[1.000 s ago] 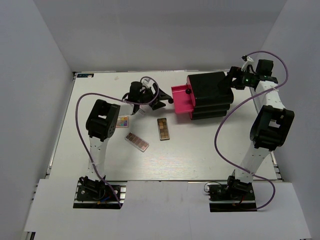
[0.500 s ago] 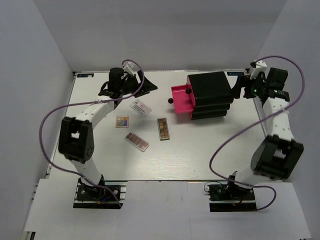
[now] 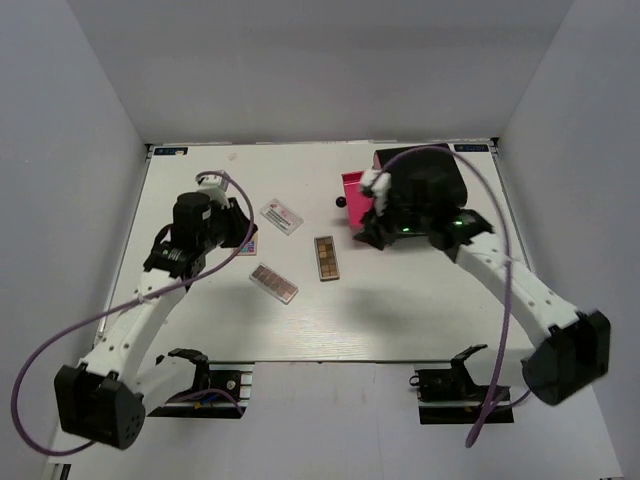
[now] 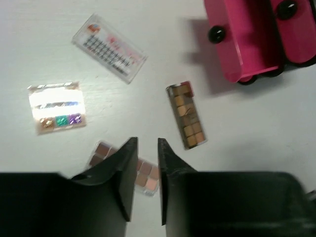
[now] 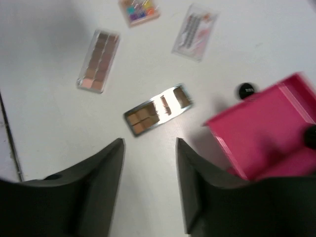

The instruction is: Organize the makeup

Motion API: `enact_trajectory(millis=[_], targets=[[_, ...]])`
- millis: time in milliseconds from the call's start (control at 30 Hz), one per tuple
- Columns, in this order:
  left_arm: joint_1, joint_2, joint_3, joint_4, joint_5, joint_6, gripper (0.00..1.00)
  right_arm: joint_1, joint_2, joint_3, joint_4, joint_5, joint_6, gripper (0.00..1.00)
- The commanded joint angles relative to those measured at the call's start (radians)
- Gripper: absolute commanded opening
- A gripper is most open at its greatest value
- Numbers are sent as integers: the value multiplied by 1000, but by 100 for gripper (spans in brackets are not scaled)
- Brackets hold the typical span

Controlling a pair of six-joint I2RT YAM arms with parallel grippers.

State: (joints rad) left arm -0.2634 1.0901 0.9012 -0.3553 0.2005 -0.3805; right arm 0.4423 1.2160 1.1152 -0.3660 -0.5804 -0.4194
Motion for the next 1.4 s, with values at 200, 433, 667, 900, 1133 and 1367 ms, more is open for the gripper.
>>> enact_trajectory(millis=[200,433,667,900,1133,1367], targets=[[1,-185,-87,-105,-229,40,59,328,405,146,16,516,238,59],[1,-199,-90,-111,-237,46,61,372,536,205,33,635,372,89],[1,-187,-87,-113,-220,51,61,383,634,224,33,646,475,89],[1,-187,-87,-111,-214,51,61,380,728,293,10,785,608,89],[1,-190,-87,-109,-204,54,61,381,790,308,3,788,636,89],[1,-188,-88,-109,-202,54,61,375,832,305,-11,716,642,85]])
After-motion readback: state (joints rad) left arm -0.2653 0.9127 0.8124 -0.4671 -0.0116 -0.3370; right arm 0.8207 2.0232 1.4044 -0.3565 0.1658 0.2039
